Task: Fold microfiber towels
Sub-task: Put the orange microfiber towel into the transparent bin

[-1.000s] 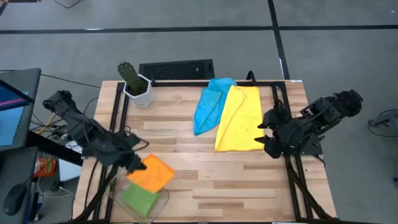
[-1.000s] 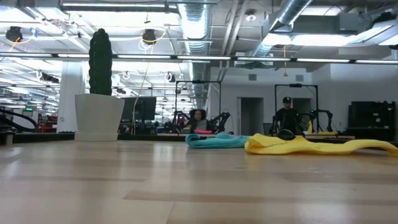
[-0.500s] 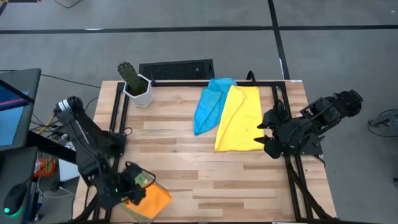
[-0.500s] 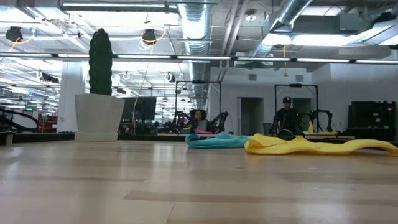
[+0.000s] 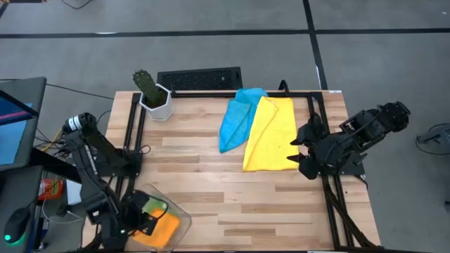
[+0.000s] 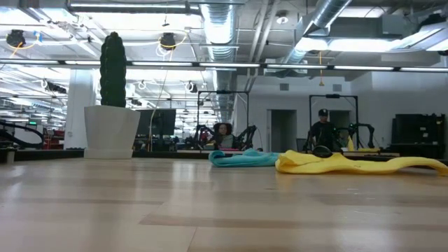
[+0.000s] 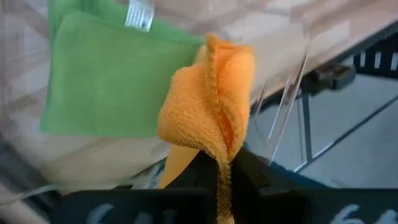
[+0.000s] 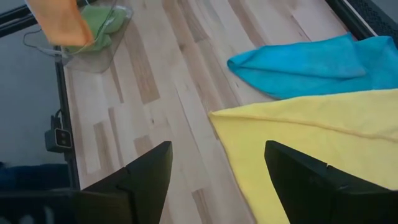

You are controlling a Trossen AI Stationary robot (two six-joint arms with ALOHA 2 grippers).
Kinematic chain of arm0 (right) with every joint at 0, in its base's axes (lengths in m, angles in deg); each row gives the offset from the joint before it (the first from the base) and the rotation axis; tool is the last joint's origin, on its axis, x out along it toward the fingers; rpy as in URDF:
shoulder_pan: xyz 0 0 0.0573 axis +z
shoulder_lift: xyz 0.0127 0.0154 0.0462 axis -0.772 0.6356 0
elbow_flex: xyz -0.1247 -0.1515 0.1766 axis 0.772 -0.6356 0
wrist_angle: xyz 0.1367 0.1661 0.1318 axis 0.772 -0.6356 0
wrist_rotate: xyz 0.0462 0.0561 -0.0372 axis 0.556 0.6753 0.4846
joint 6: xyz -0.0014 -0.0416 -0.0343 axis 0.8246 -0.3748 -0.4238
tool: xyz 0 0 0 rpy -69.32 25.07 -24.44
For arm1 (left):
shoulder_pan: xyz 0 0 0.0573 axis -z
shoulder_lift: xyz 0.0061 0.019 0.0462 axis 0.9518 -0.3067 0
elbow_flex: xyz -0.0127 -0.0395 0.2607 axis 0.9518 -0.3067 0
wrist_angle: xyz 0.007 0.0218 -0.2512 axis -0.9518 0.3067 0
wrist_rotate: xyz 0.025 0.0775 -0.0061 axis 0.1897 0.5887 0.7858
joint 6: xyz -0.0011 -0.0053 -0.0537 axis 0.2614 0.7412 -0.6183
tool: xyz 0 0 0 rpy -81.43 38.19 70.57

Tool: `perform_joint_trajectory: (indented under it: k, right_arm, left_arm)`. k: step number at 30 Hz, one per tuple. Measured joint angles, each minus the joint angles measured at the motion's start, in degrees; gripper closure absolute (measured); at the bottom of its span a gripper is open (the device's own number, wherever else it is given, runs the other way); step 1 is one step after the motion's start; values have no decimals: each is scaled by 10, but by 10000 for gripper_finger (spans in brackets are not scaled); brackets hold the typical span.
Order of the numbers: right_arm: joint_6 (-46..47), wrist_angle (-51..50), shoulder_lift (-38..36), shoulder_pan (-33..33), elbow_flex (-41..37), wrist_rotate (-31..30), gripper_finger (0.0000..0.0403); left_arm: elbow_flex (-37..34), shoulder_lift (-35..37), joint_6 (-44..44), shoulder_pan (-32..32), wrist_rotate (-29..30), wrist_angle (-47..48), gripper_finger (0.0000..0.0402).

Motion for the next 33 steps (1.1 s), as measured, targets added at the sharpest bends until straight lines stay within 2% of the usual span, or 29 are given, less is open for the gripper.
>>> perform_joint_trajectory:
  k: [7,13,27,33]
  right_arm:
    - [0,4,0,0,0,-1,123]
    - [0,4,0,0,0,-2,123]
    - [0,4,0,0,0,-1,123]
    - [0,4,0,0,0,1,123]
  left_arm:
    - [0,0,1,4,51,28,393]
    - [0,0,14,-5,73,-14,397]
    - [-1,0,11,-4,60,8,397]
    - [-32,-1,10,-6,72,-60,397]
